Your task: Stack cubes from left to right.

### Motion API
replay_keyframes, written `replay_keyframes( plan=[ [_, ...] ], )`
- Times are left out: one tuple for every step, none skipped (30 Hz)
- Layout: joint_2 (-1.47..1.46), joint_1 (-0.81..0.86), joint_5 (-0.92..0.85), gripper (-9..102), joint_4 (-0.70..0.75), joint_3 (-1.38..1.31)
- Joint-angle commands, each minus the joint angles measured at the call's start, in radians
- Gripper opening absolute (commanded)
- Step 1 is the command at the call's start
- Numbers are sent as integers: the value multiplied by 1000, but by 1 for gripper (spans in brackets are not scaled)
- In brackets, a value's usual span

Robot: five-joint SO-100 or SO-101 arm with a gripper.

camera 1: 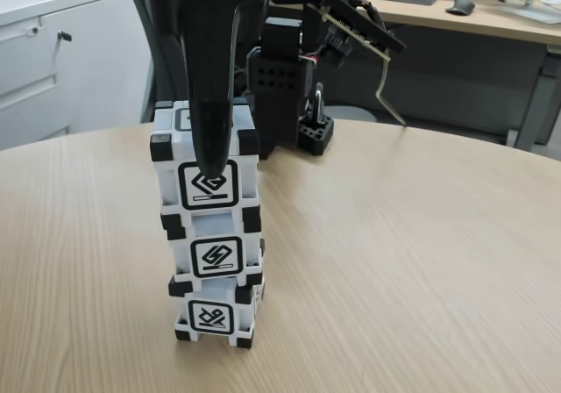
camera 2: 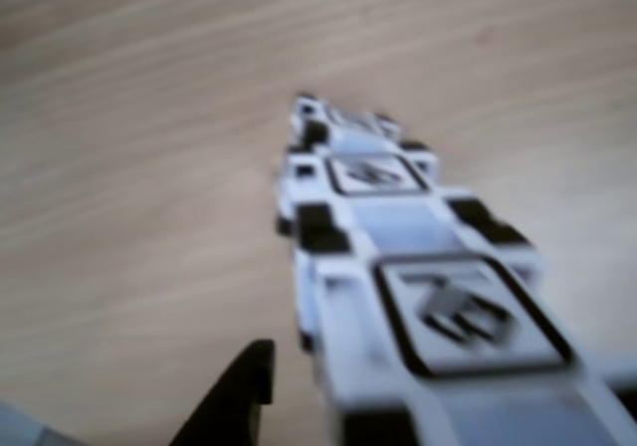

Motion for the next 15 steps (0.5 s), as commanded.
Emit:
replay_keyframes(
  plan=[
    [21, -2, 8, 50, 5, 87],
    [23, -2, 9, 50, 3, 123],
    [23, -2, 11, 50, 2, 153],
    [25, -2, 12, 50, -6, 178],
    [25, -2, 9, 50, -6, 190],
    [25, -2, 6, 50, -6, 192],
    [25, -2, 5, 51, -6, 192],
    [25, -3, 5, 51, -6, 190],
    [25, -3, 3, 51, -6, 186],
    [25, -3, -3, 51, -6, 181],
    [25, -3, -9, 52, -5, 176],
    [25, -3, -11, 52, -3, 175],
    [25, -3, -11, 52, 2, 175],
    [25, -3, -11, 52, 2, 173],
    [25, -3, -14, 52, 2, 173]
  ],
)
